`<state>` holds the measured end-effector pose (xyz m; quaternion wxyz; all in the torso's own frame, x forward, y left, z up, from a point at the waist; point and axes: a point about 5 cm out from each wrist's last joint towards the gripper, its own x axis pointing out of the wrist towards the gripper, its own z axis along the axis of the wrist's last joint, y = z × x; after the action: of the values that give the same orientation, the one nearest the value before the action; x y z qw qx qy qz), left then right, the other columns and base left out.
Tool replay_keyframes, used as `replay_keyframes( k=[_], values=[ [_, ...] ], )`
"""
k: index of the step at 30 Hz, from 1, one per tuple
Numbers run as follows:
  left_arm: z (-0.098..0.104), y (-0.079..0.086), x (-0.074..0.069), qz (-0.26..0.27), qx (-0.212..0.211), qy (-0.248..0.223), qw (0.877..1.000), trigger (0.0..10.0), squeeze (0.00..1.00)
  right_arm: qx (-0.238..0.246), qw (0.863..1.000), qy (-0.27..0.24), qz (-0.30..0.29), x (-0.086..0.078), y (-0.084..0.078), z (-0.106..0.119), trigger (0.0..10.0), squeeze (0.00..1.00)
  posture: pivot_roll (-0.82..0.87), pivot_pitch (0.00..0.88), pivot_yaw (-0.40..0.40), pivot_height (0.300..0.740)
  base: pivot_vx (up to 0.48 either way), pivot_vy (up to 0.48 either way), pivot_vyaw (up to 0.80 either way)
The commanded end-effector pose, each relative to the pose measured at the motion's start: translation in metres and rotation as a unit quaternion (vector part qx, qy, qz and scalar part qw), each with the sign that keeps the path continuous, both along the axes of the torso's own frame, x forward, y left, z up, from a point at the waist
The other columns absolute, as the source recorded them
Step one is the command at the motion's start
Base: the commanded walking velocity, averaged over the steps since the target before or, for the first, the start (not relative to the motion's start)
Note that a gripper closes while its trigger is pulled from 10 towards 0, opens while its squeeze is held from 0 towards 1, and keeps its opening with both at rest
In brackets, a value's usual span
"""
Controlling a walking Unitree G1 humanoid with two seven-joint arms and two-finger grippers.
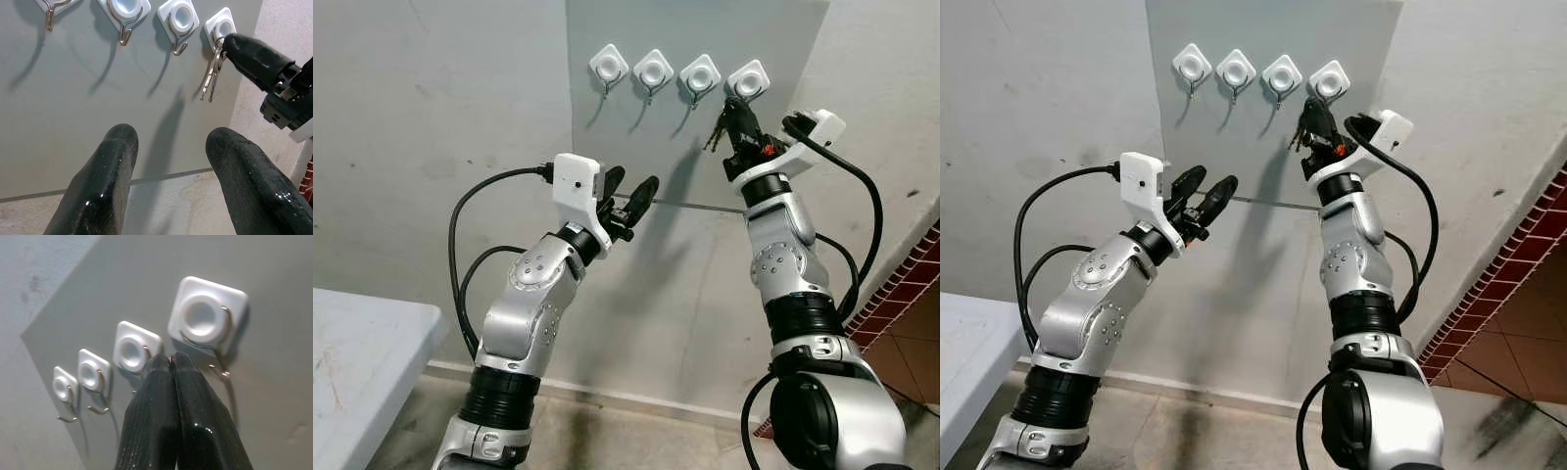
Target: Hang keys on a hook
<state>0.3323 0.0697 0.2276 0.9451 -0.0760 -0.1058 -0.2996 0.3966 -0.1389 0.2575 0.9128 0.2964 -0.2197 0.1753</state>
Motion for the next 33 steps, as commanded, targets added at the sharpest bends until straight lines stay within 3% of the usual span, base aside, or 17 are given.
replay_keyframes(
  k=[1, 20, 27, 28, 33],
  values=[
    [0.002, -0.002, -0.003, -0.004, 0.002, -0.003, 1.0, 10.0, 0.0, 0.009, 1.0, -0.013, -0.006, 0.002, -0.003, 0.011, 10.0, 0.0, 0.0, 0.0, -0.036, 0.74, 0.0, 0.0, 0.0],
    [0.002, -0.002, -0.003, -0.005, 0.002, -0.001, 1.0, 10.0, 0.0, 0.12, 0.992, 0.015, -0.019, 0.003, -0.016, -0.005, 10.0, 0.0, 0.0, 0.0, -0.033, 0.74, 0.0, 0.0, 0.0],
    [0.002, -0.001, -0.003, -0.003, 0.001, -0.001, 1.0, 10.0, 0.0, 0.184, 0.982, 0.032, -0.009, 0.003, -0.017, -0.014, 10.0, 0.0, 0.0, 0.0, -0.033, 0.74, 0.0, 0.0, 0.0],
    [0.002, -0.001, -0.003, -0.002, 0.001, -0.001, 1.0, 10.0, 0.0, 0.211, 0.977, 0.037, 0.002, 0.003, -0.016, -0.018, 10.0, 0.0, 0.0, 0.0, -0.033, 0.74, 0.0, 0.0, 0.0],
    [0.002, 0.0, -0.003, 0.0, -0.001, 0.001, 1.0, 10.0, 0.0, 0.219, 0.975, 0.034, 0.012, 0.002, -0.012, -0.023, 10.0, 0.0, 0.0, 0.0, -0.033, 0.74, 0.0, 0.0, 0.0]
  ],
)
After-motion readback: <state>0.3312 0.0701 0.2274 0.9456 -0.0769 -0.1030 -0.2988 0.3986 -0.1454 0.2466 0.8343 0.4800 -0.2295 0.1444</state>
